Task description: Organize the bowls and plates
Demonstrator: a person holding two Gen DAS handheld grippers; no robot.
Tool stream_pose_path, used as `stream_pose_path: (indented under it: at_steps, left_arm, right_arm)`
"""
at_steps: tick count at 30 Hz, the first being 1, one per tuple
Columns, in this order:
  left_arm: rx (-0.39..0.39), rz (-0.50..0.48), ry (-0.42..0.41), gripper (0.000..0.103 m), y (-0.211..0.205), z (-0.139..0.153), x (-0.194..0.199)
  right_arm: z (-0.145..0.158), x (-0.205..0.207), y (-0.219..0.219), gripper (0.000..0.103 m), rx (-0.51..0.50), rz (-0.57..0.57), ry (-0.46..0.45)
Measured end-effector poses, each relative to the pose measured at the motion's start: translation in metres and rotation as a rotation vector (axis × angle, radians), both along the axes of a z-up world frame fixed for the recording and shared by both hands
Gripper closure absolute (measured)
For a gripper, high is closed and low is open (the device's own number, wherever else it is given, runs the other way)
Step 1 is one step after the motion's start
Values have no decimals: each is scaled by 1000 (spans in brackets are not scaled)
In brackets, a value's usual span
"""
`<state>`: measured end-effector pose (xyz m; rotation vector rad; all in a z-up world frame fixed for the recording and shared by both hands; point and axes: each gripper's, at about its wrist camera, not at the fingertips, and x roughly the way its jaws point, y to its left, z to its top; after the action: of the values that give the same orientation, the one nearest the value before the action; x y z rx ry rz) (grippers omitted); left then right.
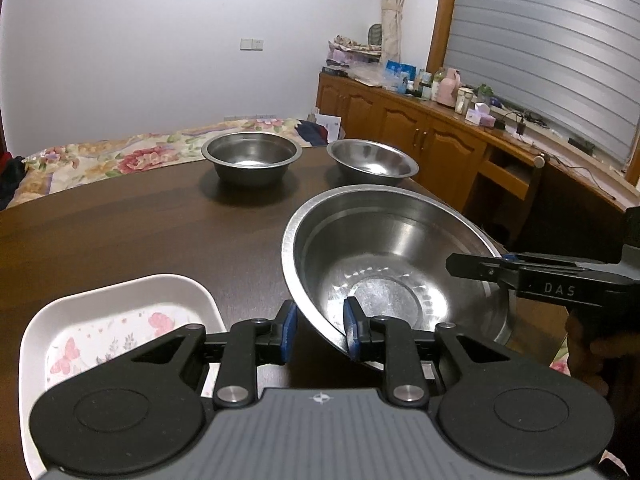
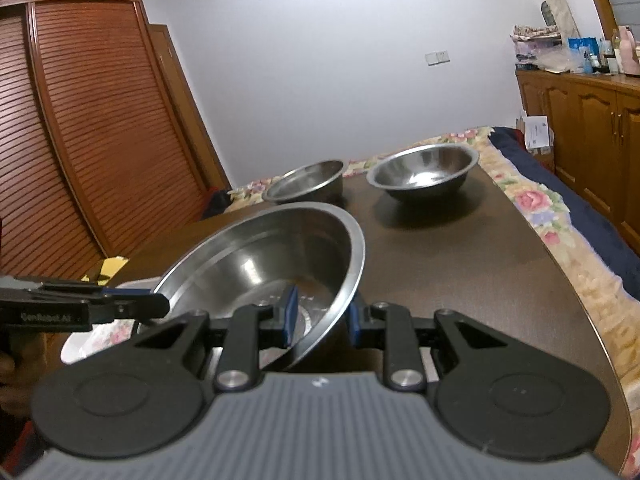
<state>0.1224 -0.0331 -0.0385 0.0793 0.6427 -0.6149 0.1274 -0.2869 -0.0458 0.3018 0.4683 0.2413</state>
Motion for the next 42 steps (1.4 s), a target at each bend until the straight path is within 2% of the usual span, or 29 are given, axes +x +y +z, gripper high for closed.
stream_pose_path:
  at_steps: [5,31,42]
  left_arm:
    - [9,8,-5,75,2,-1,-2]
    - [-14,36,-21,71,12,6,-1]
    - [-6,46,-65,70,13,22,9]
  right_arm:
    - [2,-2,6,76,-36,5,-4]
    - [2,-4,10,73,-41,7,3]
    - [21,-5,1,72,-63,-9,-38]
